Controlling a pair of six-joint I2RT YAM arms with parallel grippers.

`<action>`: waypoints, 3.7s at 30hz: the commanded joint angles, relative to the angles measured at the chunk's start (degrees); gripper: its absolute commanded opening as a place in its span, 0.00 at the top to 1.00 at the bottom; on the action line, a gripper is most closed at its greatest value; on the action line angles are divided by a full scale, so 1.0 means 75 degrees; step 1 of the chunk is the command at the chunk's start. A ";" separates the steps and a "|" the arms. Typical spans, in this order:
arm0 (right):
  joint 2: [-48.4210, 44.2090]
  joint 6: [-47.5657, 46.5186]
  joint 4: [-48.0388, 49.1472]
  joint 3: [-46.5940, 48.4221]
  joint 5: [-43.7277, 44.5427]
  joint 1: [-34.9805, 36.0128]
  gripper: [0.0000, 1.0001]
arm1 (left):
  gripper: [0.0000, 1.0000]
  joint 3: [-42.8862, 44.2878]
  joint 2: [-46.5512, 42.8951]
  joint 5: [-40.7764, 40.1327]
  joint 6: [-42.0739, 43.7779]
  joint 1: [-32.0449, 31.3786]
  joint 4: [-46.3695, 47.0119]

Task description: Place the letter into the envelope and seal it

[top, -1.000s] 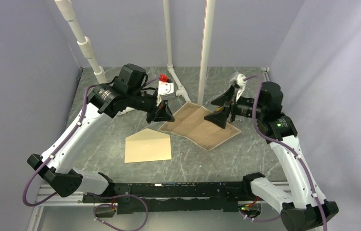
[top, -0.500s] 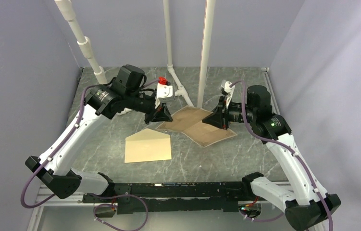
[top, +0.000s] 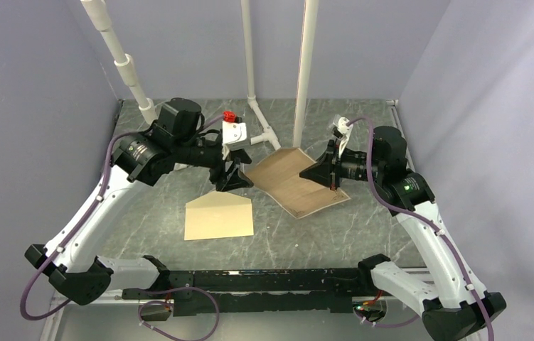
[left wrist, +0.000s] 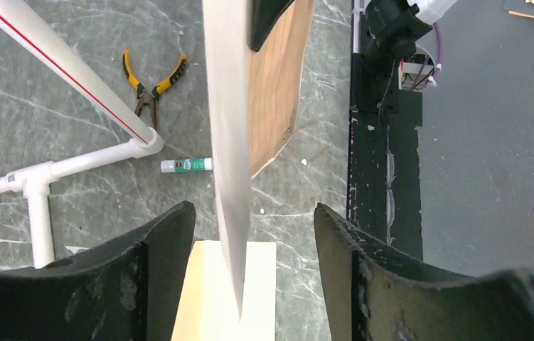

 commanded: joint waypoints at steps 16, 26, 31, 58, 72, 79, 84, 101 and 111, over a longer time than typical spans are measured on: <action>0.0155 0.0335 0.0288 0.0313 -0.0196 -0.0013 1.00 | 0.97 -0.0142 0.0102 -0.1454 -0.0952 0.0010 0.1271; 0.0137 -0.0725 -0.0869 0.0774 0.0109 -0.0020 0.55 | 0.98 -0.0247 -0.0391 -0.2337 -0.0881 0.0008 0.1476; 0.0453 -0.0566 -0.0651 0.0815 0.0168 -0.0014 0.64 | 0.98 -0.0282 -0.0548 -0.2022 -0.0872 0.0010 0.1440; 0.0264 0.0684 0.1741 0.0421 0.0761 -0.0017 1.00 | 0.09 -0.0516 -0.1588 -0.0132 -0.1944 0.0016 0.2599; -0.0463 -0.0498 0.2728 -0.0288 -0.1533 0.0004 1.00 | 0.07 -0.1079 -0.1381 -0.0115 -0.3927 0.0008 0.4627; -0.0470 -0.0724 0.2950 -0.0390 -0.1828 0.0004 1.00 | 0.07 -0.1288 -0.1148 -0.0023 -0.4260 0.0014 0.4897; -0.0411 -0.0278 0.3522 -0.0352 -0.2053 0.0013 1.00 | 0.07 -0.1264 -0.0497 0.1257 -0.4146 0.0011 0.4349; -0.0050 0.0256 0.3117 0.0283 -0.2732 0.0144 1.00 | 0.25 -0.1223 0.0233 0.2745 -0.2711 -0.0068 0.2620; -0.0036 0.0874 0.3287 0.0365 -0.2803 0.0159 1.00 | 0.46 -0.1050 0.0533 0.2356 -0.2516 -0.0091 0.2196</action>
